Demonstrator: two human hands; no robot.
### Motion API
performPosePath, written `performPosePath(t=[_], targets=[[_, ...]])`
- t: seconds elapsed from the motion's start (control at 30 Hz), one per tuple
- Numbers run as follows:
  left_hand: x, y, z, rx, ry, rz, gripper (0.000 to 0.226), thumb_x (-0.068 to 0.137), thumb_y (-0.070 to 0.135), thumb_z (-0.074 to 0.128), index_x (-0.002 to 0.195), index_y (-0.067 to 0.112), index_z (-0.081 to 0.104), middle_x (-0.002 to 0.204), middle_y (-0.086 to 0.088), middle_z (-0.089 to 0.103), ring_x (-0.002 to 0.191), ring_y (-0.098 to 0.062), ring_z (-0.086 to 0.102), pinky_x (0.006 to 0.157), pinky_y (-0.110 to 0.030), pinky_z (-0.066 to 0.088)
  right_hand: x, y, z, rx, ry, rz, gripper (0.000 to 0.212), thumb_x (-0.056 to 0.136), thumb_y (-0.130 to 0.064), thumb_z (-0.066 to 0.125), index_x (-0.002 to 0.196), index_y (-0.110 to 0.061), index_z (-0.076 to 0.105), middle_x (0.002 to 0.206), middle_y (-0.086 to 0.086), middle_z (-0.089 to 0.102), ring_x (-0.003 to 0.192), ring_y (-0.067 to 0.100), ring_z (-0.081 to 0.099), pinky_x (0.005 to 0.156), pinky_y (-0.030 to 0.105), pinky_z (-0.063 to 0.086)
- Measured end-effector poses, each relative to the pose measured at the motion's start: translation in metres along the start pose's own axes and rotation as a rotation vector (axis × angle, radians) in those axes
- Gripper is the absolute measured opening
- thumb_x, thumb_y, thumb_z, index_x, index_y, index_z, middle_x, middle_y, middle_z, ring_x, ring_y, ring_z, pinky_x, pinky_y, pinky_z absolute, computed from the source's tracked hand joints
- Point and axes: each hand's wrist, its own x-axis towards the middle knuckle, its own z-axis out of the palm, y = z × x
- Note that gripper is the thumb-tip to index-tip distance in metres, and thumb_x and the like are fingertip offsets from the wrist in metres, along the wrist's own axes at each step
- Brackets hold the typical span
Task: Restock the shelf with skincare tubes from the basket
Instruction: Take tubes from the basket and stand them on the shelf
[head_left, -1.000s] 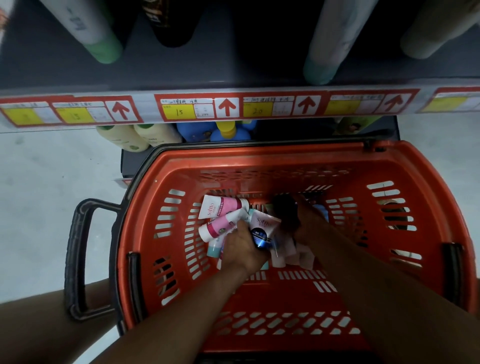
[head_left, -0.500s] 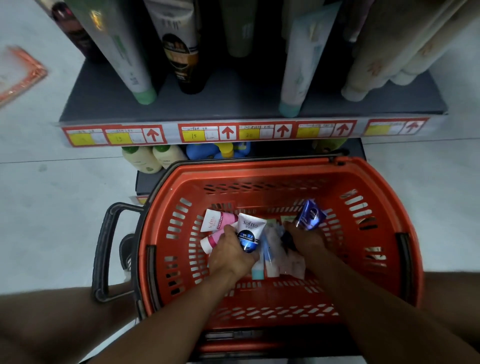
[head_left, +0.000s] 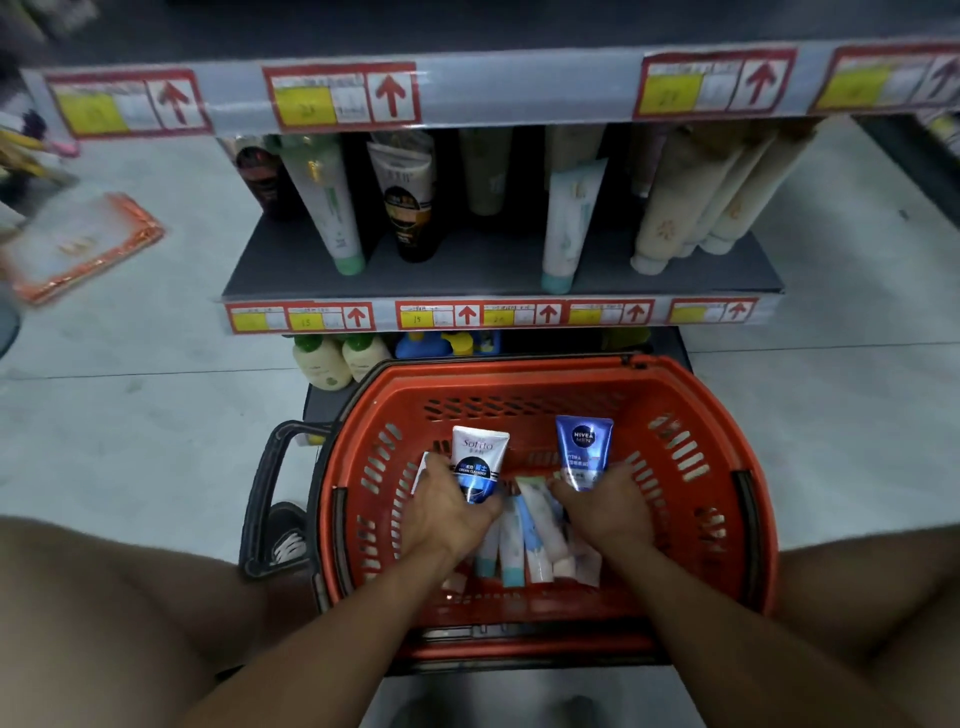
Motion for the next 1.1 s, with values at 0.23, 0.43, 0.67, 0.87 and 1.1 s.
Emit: performPosePath(t=[0.23, 0.43, 0.67, 0.87, 1.1], targets=[[-0.019, 0.003, -0.021, -0.031, 0.118, -0.001, 0.073, 0.064, 0.07, 0.08, 0.107, 0.03, 0.037, 0.098, 0.005, 0.065, 0.088, -0.024, 0.067, 0.076, -0.041, 0.057, -0.03, -0.018, -0.017, -0.04, 0.031, -0.088, 0.073, 0.067, -0.058, 0.082, 0.11, -0.012, 0.046, 0.104, 0.009, 0.067, 0.097, 0.032, 0.067, 0.071, 0.033, 0.045], [-0.029, 0.008, -0.037, -0.08, 0.172, 0.03, 0.068, 0.067, 0.057, 0.084, 0.108, 0.03, 0.038, 0.1, 0.005, 0.065, 0.085, -0.019, 0.065, 0.071, -0.035, 0.054, -0.046, -0.036, -0.027, -0.067, 0.078, -0.128, 0.079, 0.068, -0.066, 0.08, 0.111, -0.012, 0.043, 0.107, 0.012, 0.066, 0.099, 0.035, 0.066, 0.076, 0.038, 0.051], [-0.042, 0.012, -0.05, -0.111, 0.203, 0.067, 0.065, 0.068, 0.054, 0.086, 0.105, 0.032, 0.037, 0.094, 0.009, 0.061, 0.081, -0.015, 0.065, 0.068, -0.037, 0.058, -0.059, -0.044, -0.032, -0.069, 0.117, -0.164, 0.076, 0.068, -0.066, 0.079, 0.107, -0.016, 0.039, 0.103, 0.008, 0.065, 0.093, 0.033, 0.066, 0.075, 0.039, 0.054], [-0.052, 0.023, -0.067, -0.1, 0.258, 0.086, 0.067, 0.07, 0.054, 0.087, 0.108, 0.031, 0.037, 0.096, 0.01, 0.06, 0.08, -0.015, 0.063, 0.062, -0.034, 0.051, -0.066, -0.051, -0.04, -0.066, 0.155, -0.204, 0.073, 0.068, -0.065, 0.079, 0.104, -0.016, 0.039, 0.102, 0.008, 0.065, 0.092, 0.033, 0.067, 0.074, 0.04, 0.055], [-0.053, 0.045, -0.105, -0.127, 0.329, 0.183, 0.064, 0.072, 0.053, 0.086, 0.108, 0.029, 0.039, 0.096, 0.007, 0.059, 0.082, -0.016, 0.062, 0.064, -0.037, 0.054, -0.072, -0.087, -0.061, -0.047, 0.216, -0.293, 0.073, 0.066, -0.071, 0.078, 0.1, -0.02, 0.039, 0.092, 0.003, 0.063, 0.08, 0.027, 0.065, 0.067, 0.04, 0.056]])
